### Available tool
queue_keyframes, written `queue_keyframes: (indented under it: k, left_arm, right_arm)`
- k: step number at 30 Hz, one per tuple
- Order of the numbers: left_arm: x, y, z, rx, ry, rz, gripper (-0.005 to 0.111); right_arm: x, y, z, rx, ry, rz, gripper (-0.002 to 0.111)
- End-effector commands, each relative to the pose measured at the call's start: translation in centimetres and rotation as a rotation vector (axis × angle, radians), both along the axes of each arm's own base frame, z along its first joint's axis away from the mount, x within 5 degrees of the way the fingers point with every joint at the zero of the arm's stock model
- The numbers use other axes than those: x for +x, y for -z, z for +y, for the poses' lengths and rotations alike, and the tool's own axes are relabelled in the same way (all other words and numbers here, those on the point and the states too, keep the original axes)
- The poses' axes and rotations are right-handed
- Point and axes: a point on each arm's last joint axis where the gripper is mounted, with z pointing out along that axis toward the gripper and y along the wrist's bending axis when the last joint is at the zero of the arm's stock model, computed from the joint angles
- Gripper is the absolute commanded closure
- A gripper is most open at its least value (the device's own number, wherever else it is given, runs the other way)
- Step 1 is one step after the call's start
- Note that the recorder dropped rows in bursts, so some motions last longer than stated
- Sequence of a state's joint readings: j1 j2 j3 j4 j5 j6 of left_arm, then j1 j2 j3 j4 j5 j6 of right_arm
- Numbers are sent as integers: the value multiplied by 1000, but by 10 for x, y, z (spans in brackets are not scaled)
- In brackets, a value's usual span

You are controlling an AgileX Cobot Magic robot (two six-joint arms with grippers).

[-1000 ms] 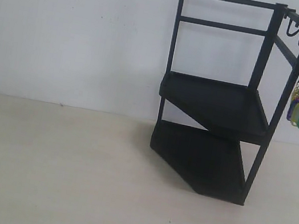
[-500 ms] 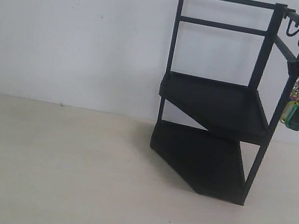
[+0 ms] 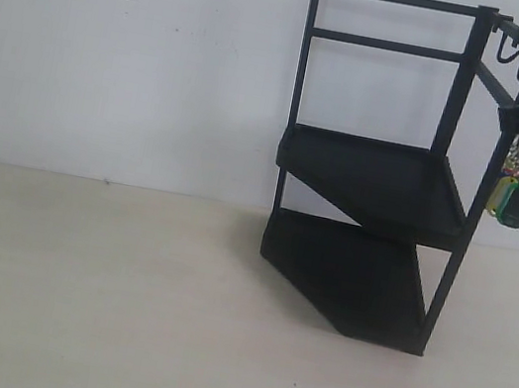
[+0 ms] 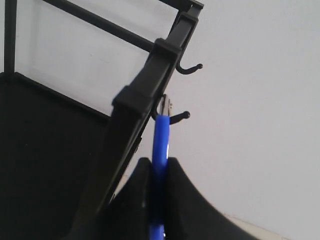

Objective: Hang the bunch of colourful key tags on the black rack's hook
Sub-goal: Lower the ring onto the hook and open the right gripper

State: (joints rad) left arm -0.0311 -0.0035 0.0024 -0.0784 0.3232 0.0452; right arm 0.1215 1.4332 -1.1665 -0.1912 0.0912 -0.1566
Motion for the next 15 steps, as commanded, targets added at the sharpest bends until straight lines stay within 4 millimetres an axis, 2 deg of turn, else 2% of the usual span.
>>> queue_keyframes:
  k: [1, 5, 8, 12, 15]
  left_arm:
    - [0, -2, 0, -7, -4, -11, 102]
    - [0, -2, 0, -7, -4, -11, 102]
    - [0, -2, 0, -7, -4, -11, 102]
    - [0, -2, 0, -7, -4, -11, 102]
    - [0, -2, 0, -7, -4, -11, 102]
  right_arm:
    - [-2, -4, 2, -12, -4, 5, 108]
    - [-2, -4, 1, 4, 1, 14, 107]
    - [-2, -3, 1, 21, 6, 18, 94]
    - [-2, -2, 1, 19, 9, 32, 70]
    - [-6, -7, 0, 30, 14, 26, 71]
